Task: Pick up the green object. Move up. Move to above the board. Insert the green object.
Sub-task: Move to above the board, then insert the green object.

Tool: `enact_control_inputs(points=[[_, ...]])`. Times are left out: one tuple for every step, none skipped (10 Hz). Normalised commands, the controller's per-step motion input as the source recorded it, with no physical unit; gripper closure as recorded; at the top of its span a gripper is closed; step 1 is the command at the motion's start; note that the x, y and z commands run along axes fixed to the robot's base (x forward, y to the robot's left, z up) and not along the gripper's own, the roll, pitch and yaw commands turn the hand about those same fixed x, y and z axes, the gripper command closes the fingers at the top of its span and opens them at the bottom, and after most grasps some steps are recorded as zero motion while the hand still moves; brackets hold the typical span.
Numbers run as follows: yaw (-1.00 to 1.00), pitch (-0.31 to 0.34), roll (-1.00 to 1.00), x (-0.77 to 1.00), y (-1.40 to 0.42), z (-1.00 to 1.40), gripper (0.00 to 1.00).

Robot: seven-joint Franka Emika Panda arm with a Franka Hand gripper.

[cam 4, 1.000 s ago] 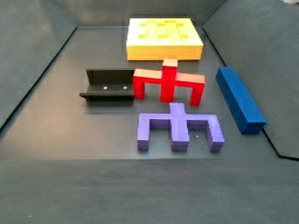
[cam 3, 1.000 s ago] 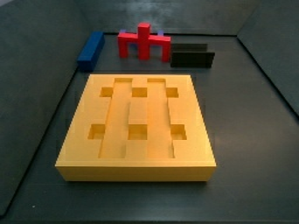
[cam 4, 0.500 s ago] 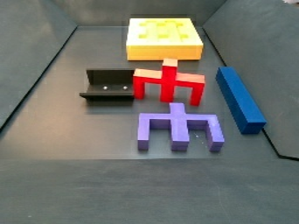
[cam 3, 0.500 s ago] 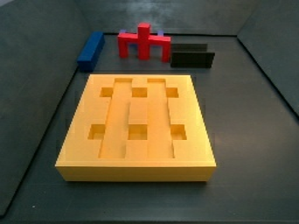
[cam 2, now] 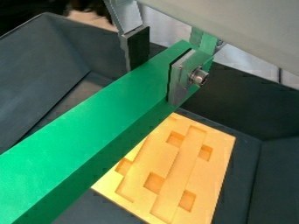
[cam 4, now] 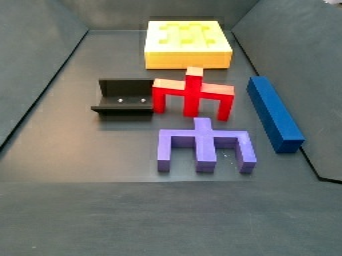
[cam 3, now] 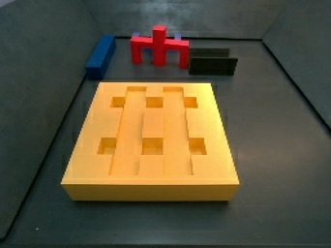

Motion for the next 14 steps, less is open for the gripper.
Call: enact_control_inputs(points=[[0.91, 0.273, 0.08, 0.08, -0.03, 0.02, 1.0], [0.6, 0.248, 0.08, 0.09, -0.04, 0.03, 1.0], [0.39, 0.221, 0.08, 0.09, -0.04, 0.03, 1.0], [0.0, -0.027, -0.06, 0.13, -0.19, -0.5, 1.0], [-0.01, -0.034, -0.08, 0.12, -0.17, -0.49, 1.0], [0.0, -0.056, -0.14, 0.09, -0.16, -0.52, 1.0], [0.0, -0.111, -0.2, 0.14, -0.21, -0.66, 1.0], [0.0, -0.113, -0.19, 0.09, -0.25, -0.66, 1.0], [0.0, -0.106, -0.2, 0.03, -0.33, -0.61, 1.0], [0.01, -0.114, -0.21, 0.04, -0.35, -0.59, 1.0], [0.15, -0.101, -0.2, 0.14, -0.28, -0.63, 1.0], [0.27, -0.1, -0.1, 0.38, -0.29, -0.82, 1.0], [0.29, -0.094, -0.09, 0.34, -0.35, -0.79, 1.0], [0.14, -0.027, -0.01, 0.08, -0.2, -0.35, 1.0]])
